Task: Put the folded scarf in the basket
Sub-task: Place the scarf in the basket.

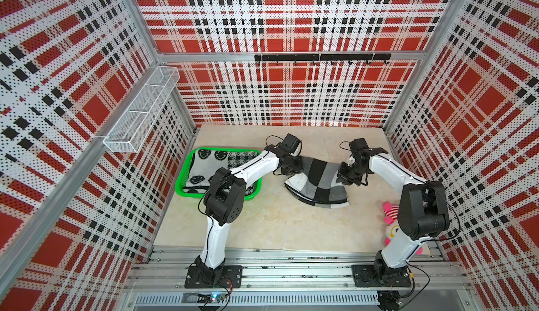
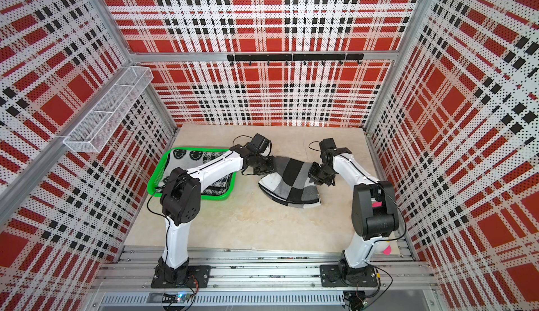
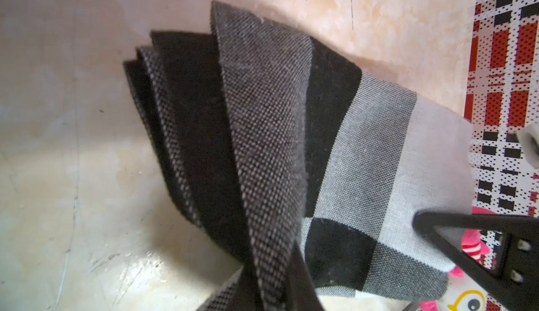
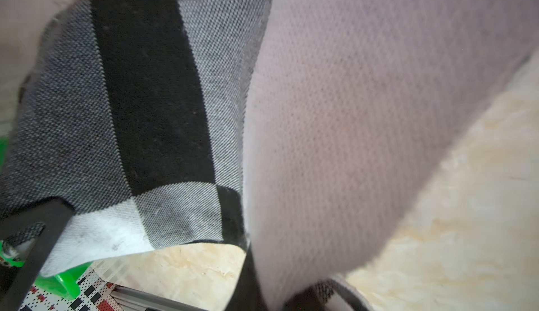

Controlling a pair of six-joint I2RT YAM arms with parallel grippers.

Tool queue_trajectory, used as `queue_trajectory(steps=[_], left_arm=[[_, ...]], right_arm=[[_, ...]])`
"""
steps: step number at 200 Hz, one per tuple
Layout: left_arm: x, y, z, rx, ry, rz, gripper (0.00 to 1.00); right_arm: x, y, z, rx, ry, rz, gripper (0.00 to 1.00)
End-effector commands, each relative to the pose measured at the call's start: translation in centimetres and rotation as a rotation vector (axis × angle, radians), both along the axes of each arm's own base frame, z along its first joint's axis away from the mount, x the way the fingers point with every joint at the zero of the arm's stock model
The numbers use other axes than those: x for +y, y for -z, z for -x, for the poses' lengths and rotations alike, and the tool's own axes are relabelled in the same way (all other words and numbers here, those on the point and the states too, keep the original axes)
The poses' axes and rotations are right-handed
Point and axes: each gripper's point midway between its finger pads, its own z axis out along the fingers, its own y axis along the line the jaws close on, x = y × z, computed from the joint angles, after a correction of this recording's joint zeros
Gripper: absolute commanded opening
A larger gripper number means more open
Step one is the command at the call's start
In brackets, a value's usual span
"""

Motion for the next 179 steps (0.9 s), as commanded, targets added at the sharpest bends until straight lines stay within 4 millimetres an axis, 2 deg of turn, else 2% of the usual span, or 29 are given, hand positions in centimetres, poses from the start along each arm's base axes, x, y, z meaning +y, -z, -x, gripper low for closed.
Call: queue_trajectory(steps=[1, 56, 84, 123, 150, 178, 179], left_arm=[[1.2, -4.9, -1.0, -0.072, -0.053, 0.023, 0.0], [5.8, -9.5, -2.1, -0.138, -0.168, -0.009, 0.0], [9.6, -11.7, -2.5, -0.169, -0.243, -0.048, 0.0], [15.9, -14.8, -2.6, -0.214, -0.379, -0.102, 0.0], [20.0, -15.5, -2.0, -0.226, -0.465, -0.141, 0.0], [24.6, -15.8, -1.3, -0.228, -0.556, -0.197, 0.0], [25.3, -15.9, -1.4, -0.228, -0.573, -0.199, 0.0]], right_arm=[[1.3, -3.2, -0.2, -0.052, -0.043, -0.011, 0.0], [5.3, -8.3, -2.5, -0.174, -0.113, -0.089, 0.0], [8.5, -10.6, -3.6, -0.234, -0.165, -0.16, 0.0], [14.3, -13.2, -4.6, -0.285, -0.254, -0.278, 0.0], [19.4, -14.2, -4.8, -0.29, -0.348, -0.367, 0.0], [24.3, -14.0, -4.7, -0.27, -0.426, -0.422, 0.0], [24.5, -14.1, -4.7, -0.271, -0.429, -0.424, 0.0]])
